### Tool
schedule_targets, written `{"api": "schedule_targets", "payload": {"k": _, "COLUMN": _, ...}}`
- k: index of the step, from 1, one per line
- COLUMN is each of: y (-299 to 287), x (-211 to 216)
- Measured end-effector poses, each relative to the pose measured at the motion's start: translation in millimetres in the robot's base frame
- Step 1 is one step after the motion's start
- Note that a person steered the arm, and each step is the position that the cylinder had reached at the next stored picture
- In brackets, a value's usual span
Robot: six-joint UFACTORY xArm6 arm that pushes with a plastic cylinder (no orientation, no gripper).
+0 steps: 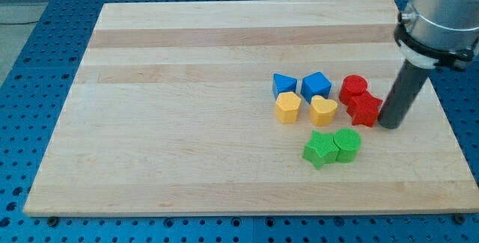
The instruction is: Move the green star to the left side of the green circle
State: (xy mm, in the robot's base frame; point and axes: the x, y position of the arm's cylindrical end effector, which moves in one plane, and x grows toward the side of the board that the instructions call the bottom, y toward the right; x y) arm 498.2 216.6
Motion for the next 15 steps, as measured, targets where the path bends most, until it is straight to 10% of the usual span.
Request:
{"api": "schedule_targets", "payload": {"k": 3, "y": -32, "x": 78}}
{"api": "schedule_targets", "payload": {"k": 15, "y": -109, "x": 84}}
